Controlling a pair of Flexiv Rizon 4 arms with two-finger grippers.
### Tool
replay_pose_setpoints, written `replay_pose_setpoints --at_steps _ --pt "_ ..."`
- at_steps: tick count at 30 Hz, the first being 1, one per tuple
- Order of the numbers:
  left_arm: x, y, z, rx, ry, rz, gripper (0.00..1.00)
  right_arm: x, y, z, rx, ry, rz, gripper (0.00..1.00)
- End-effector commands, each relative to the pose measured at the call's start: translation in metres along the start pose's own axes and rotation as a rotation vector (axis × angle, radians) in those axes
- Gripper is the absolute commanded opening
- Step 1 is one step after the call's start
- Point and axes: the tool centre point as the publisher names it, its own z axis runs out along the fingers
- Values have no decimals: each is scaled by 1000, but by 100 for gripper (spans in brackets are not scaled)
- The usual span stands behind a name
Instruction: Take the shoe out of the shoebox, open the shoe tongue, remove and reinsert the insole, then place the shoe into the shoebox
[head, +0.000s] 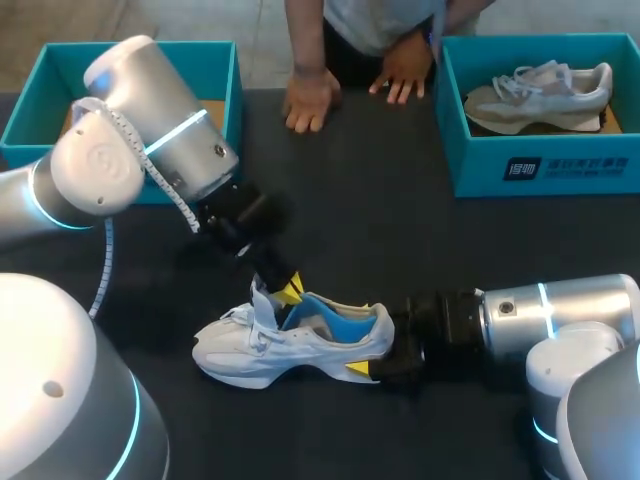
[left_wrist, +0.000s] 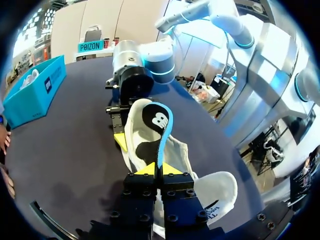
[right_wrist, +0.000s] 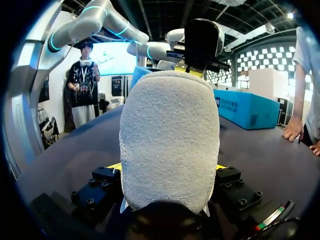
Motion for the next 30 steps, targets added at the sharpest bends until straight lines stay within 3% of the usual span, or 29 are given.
replay_pose_setpoints --at_steps 1,4,20,30 --pt "11 -7 -1 -22 -42 12 15 1 1 0 2 -1 0 0" --pt "11 -8 -1 -32 -58 15 22 1 1 0 2 -1 0 0" --pt "13 -8 0 -110 -168 23 26 1 1 0 2 -1 0 0" --pt "18 -22 -6 -151 -237 70 40 1 1 0 2 -1 0 0"
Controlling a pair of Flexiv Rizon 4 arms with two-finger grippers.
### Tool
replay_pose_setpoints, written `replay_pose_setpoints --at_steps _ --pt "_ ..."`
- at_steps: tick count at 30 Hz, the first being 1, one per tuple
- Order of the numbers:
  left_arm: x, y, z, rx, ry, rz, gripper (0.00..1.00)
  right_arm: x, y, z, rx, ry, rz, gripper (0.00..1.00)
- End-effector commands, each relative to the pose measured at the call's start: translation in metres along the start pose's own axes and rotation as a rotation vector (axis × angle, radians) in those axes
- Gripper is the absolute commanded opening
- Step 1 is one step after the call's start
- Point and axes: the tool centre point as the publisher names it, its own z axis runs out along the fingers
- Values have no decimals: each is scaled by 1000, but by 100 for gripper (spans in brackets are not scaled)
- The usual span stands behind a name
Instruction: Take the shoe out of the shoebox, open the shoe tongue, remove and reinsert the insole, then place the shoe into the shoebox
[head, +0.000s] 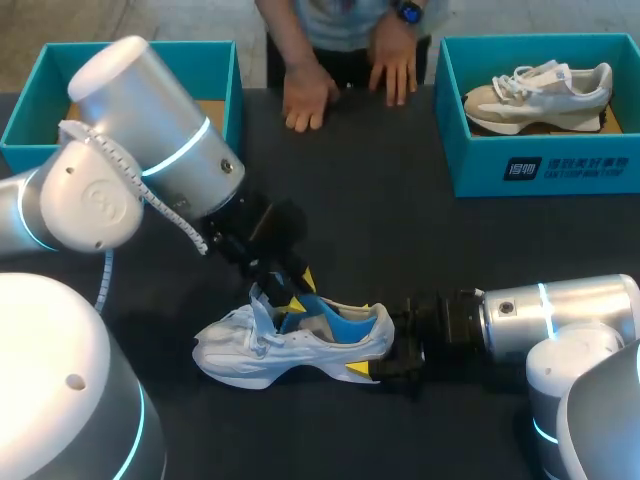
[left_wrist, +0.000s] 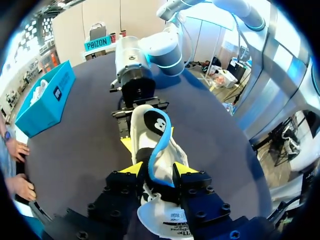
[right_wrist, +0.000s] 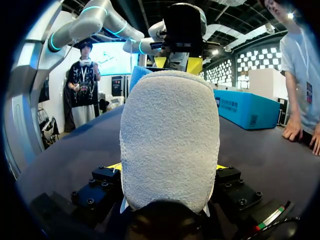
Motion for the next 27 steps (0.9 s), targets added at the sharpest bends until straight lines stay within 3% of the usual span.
replay_pose_setpoints --at_steps 1,15,27 --pt "8 -6 -5 -28 -44 19 41 1 1 0 3 -2 0 0" --pt "8 -26 -7 -183 -115 179 42 1 1 0 3 -2 0 0" --pt "13 -42 -1 -317 -111 335 42 1 1 0 3 -2 0 0"
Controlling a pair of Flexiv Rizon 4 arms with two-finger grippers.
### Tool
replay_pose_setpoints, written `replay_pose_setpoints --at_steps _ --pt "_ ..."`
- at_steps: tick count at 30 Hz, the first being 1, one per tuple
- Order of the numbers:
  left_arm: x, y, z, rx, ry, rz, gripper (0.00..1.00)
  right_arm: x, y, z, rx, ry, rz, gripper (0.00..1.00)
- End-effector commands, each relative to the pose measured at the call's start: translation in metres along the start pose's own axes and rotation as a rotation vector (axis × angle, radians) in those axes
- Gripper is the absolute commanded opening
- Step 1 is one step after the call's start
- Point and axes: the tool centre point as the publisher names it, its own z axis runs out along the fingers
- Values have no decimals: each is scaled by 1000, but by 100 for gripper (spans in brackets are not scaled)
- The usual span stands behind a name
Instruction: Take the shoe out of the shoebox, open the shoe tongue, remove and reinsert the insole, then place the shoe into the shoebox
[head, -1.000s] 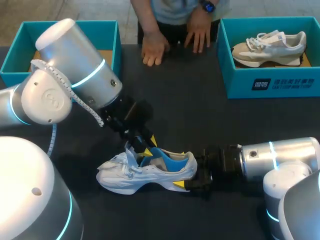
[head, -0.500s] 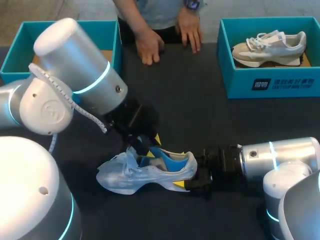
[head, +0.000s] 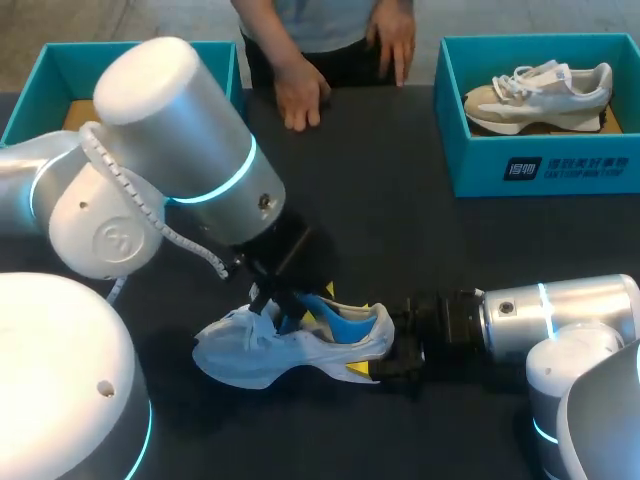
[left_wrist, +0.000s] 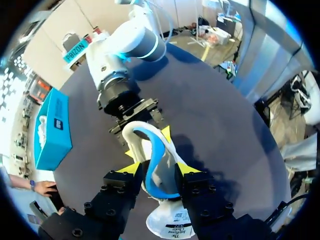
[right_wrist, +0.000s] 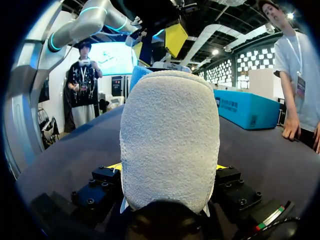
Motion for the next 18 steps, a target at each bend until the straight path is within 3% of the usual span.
replay_pose_setpoints --at_steps 1,18 --pt "-3 -7 3 -56 13 19 43 1 1 0 2 -2 0 0" --pt "-5 -10 18 -169 27 115 42 1 1 0 2 -2 0 0"
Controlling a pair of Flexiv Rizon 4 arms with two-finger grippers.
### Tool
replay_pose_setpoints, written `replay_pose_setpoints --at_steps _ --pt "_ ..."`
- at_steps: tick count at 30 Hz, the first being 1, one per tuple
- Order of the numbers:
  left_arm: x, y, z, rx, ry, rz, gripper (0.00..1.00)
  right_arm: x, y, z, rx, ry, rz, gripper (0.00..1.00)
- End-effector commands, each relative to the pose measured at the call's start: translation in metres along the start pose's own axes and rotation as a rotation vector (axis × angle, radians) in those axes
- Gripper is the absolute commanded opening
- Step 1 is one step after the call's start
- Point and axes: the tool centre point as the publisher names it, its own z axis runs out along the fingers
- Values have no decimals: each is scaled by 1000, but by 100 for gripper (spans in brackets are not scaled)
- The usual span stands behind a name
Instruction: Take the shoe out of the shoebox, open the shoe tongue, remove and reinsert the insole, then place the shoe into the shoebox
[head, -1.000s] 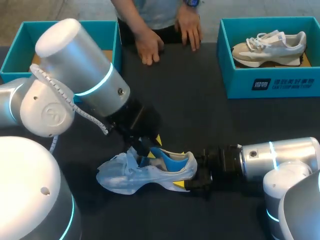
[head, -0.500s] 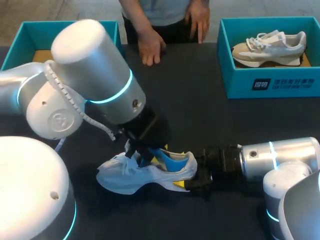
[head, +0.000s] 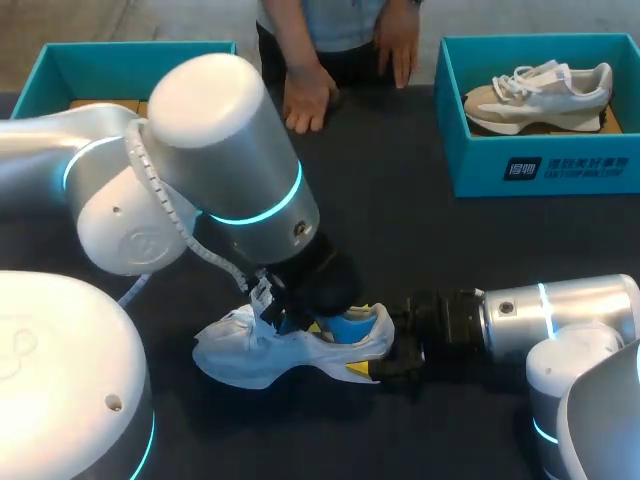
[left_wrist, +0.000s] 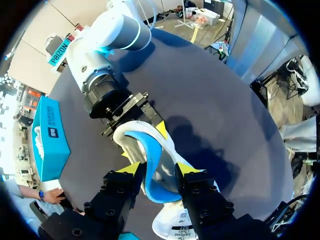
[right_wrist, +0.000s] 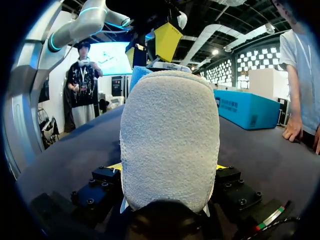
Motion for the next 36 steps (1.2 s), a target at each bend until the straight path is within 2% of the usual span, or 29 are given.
replay_pose_setpoints --at_steps 1,9,22,28,30,33,36 --pt "-7 -5 5 -33 10 8 42 1 1 0 3 -2 0 0" --pt "-13 -2 10 -89 -3 29 41 1 1 0 3 -2 0 0" --pt "-21 -1 20 -81 56 14 39 1 1 0 3 -2 0 0" --pt "-17 -5 29 -87 84 33 38 1 1 0 3 -2 0 0" --pt "-15 -6 30 -89 89 39 34 1 1 0 3 -2 0 0" --pt "-14 -8 31 -90 91 42 0 1 1 0 3 -2 0 0" --pt "-14 -8 31 -92 82 33 0 1 1 0 3 -2 0 0"
